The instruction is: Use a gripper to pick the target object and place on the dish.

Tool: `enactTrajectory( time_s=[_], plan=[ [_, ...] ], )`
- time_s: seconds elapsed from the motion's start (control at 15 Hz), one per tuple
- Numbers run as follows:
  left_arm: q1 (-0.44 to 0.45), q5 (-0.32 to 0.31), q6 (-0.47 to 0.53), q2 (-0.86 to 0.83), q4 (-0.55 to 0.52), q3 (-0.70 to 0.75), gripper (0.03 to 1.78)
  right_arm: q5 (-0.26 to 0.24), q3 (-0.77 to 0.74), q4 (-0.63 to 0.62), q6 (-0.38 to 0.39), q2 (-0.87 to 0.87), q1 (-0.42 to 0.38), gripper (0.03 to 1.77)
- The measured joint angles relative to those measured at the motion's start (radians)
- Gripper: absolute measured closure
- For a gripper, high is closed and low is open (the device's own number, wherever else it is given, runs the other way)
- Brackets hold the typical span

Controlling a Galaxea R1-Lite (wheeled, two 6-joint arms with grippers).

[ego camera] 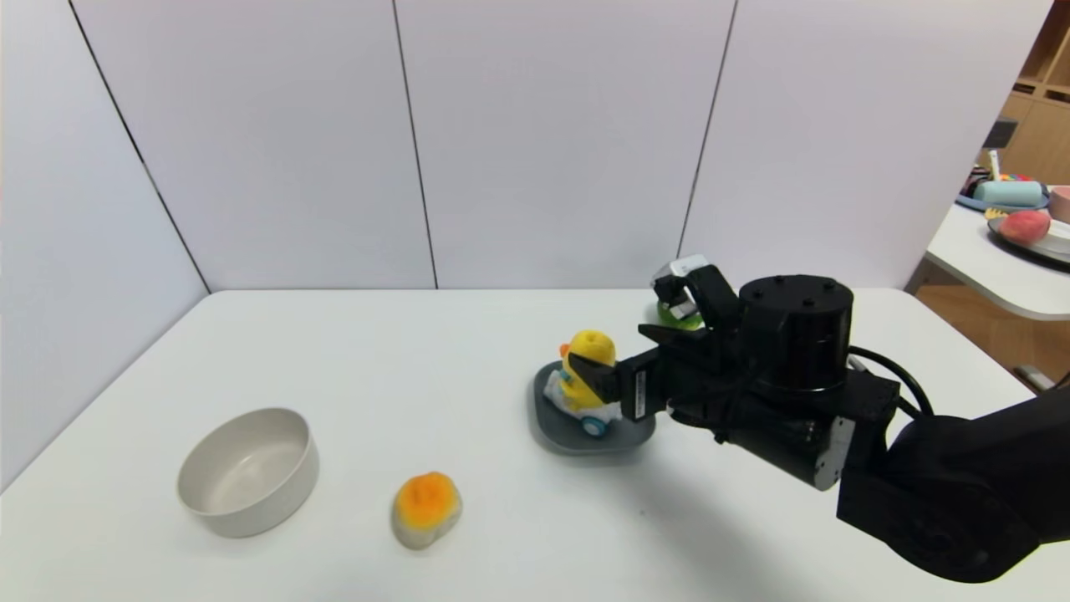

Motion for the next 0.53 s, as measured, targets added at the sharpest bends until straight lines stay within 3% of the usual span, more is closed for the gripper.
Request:
enactTrajectory(
  time_s=[0.33, 0.53],
  plan=[
    [0.0, 0.0, 0.0, 0.0, 0.0, 0.0, 0.12, -0.04, -0.052, 0.154, -0.011, -0.193, -0.01, 0.12],
    [0.0, 0.0, 0.0, 0.0, 0.0, 0.0, 0.12, -0.04, -0.059, 0.203, -0.077, -0.346, -0.071, 0.11]
  ],
)
